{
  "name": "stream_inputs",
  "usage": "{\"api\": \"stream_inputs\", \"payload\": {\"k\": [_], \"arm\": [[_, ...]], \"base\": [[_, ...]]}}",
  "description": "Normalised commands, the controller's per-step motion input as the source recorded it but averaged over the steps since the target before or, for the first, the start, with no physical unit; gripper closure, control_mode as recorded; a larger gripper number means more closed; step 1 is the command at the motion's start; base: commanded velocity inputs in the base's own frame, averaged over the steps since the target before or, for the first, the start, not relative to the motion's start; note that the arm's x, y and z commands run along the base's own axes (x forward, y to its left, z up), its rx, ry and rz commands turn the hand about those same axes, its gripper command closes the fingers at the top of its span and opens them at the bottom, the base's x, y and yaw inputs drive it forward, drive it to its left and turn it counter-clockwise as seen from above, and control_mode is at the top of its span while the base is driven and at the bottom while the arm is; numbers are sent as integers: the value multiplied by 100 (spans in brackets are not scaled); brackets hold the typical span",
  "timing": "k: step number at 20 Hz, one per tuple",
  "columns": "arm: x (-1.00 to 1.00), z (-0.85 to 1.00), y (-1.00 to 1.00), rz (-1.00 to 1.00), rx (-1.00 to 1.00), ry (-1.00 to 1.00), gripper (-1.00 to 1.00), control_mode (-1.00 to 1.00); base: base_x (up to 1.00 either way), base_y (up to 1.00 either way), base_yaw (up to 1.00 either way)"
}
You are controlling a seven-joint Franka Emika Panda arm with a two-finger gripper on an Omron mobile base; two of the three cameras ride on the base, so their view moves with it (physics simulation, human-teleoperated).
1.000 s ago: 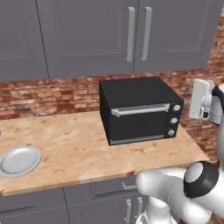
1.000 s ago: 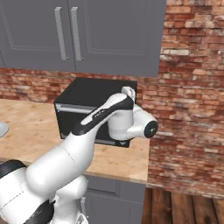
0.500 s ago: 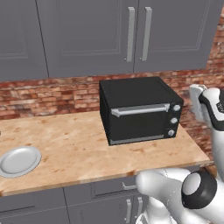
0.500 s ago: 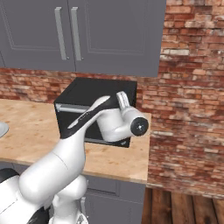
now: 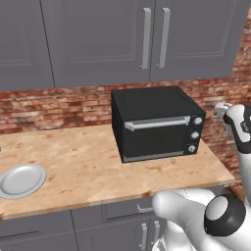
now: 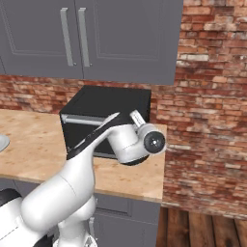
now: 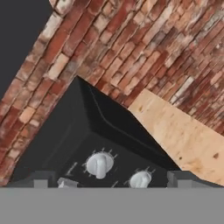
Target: Pick up the bagel from the plate, place it on the toaster oven rack, close the door, and set the timer.
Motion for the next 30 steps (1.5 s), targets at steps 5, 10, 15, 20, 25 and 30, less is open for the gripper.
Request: {"api": "stream_inputs", "payload": {"k": [5,10,15,20,25,30], "arm": [[-5,-55,4,9,-26,4,-100,-100],[3,-28,28,9,-16,12,-100,-100],[7,-34,-6,14,0,8,-100,-100],[20,-35,30,5,-8,8,-100,-100],[8,-23,14,7,-9,11,-100,-100],[1,-14,0,13,-17,17,-100,-100]], "base": [[0,0,0],[0,0,0],[0,0,0],[0,0,0],[0,0,0],[0,0,0]]}}
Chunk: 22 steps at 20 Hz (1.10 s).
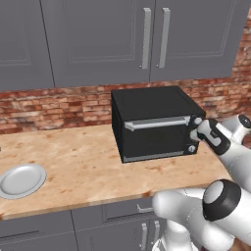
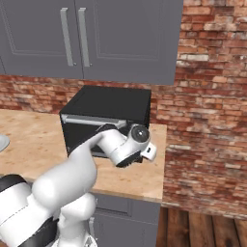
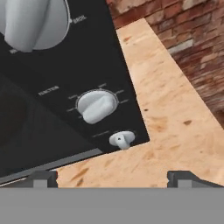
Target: Pick up the bagel from the plate, place it on the toaster oven rack, close the door, and set the timer.
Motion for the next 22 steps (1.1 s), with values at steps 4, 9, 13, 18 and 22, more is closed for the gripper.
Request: {"api": "stream_inputs", "payload": {"k": [4,9,13,18,22], "arm": [[0,-4,0,6,-18,6,-100,-100],[-4,-3,-8,7,-8,-7,-100,-100],[-3,-27,-15,2,-1,-19,-100,-100],[-1,-36,-11,0,0,-10,-100,-100],[2,-11,0,1,0,5,-100,-100]], "base": [[0,0,0],[0,0,0],[0,0,0],[0,0,0],[0,0,0]]}}
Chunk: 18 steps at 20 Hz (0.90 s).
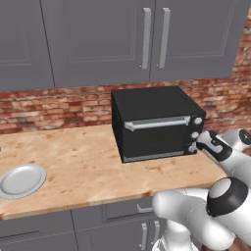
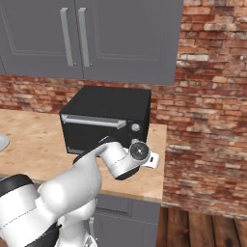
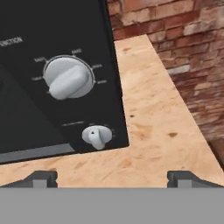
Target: Pick up the bagel from the plate, place it on the toaster oven rack, close the door, and set the timer.
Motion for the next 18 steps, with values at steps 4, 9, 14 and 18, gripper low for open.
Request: {"api": "stream_inputs", "payload": {"k": [4,9,14,18], "arm": [[6,0,0,0,-3,9,-100,-100],[4,0,0,3,-14,12,-100,-100],[5,-16,0,8,-12,-3,-100,-100],[7,-20,0,9,-3,-15,-100,-100]], "base": [[0,0,0],[0,0,0],[0,0,0],[0,0,0]]}}
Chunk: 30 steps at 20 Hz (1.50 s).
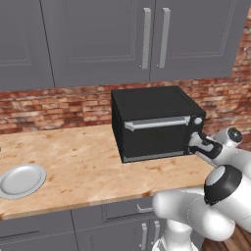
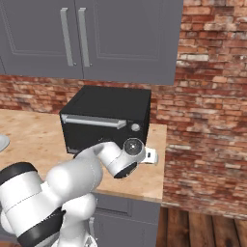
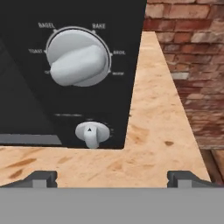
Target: Pick up the bagel from the plate, place it on the toaster oven rack, close the door, and set the timer.
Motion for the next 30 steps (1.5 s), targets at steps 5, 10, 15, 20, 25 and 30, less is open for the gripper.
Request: {"api": "stream_inputs", "payload": {"k": [5,10,15,20,25,30], "arm": [[14,-4,0,6,0,-5,-100,-100],[17,0,0,3,0,0,-100,-100],[19,-1,0,4,0,0,-100,-100],[11,-14,-4,4,0,-1,-100,-100],[14,-15,-6,4,0,0,-100,-100],[22,-15,-6,3,0,0,-100,-100]], "base": [[0,0,0],[0,0,0],[0,0,0],[0,0,0],[0,0,0],[0,0,0]]}}
